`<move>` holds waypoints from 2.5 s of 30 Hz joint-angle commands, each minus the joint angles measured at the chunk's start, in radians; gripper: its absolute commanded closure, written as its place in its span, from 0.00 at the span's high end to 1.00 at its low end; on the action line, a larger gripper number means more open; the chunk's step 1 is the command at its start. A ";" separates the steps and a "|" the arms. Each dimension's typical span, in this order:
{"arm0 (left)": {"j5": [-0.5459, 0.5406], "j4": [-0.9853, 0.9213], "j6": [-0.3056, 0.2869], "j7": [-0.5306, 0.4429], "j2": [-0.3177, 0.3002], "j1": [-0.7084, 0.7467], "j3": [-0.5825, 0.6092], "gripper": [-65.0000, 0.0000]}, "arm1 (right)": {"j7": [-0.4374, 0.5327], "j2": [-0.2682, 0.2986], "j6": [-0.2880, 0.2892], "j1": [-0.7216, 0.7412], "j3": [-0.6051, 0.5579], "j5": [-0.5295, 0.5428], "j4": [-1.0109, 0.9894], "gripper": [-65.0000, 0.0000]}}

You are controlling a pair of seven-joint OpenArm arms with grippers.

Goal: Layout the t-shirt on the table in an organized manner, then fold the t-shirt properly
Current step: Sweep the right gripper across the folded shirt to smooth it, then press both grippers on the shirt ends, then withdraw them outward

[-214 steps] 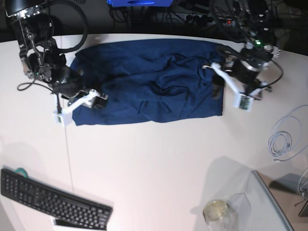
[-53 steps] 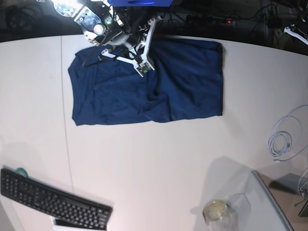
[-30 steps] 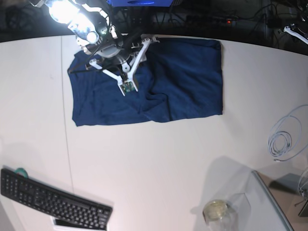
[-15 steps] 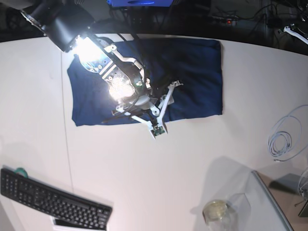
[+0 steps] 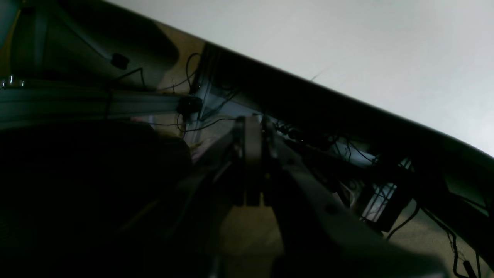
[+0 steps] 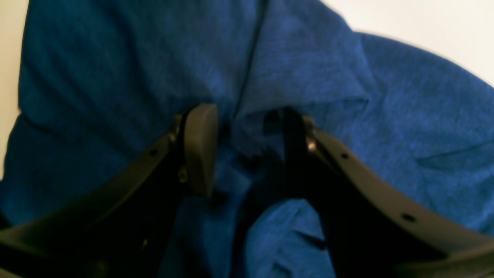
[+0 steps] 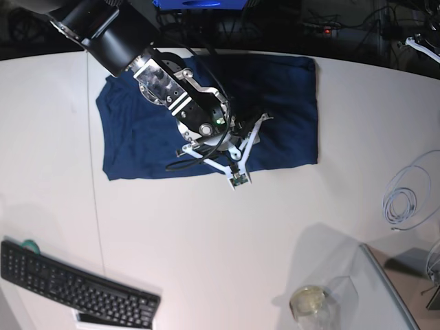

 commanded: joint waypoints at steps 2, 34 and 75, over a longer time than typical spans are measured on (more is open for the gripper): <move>-0.007 0.015 0.007 -0.017 -0.020 0.008 -0.009 0.00 | 0.019 -0.024 0.000 0.031 0.004 -0.006 -0.030 0.41; -0.007 0.015 0.007 -0.018 -0.020 0.009 -0.009 0.00 | -0.017 0.036 0.002 0.091 0.010 -0.001 -0.012 0.00; -0.113 0.193 0.032 -0.009 0.051 -0.155 0.775 0.00 | -0.050 0.071 0.134 -0.072 -0.309 -0.004 0.237 0.00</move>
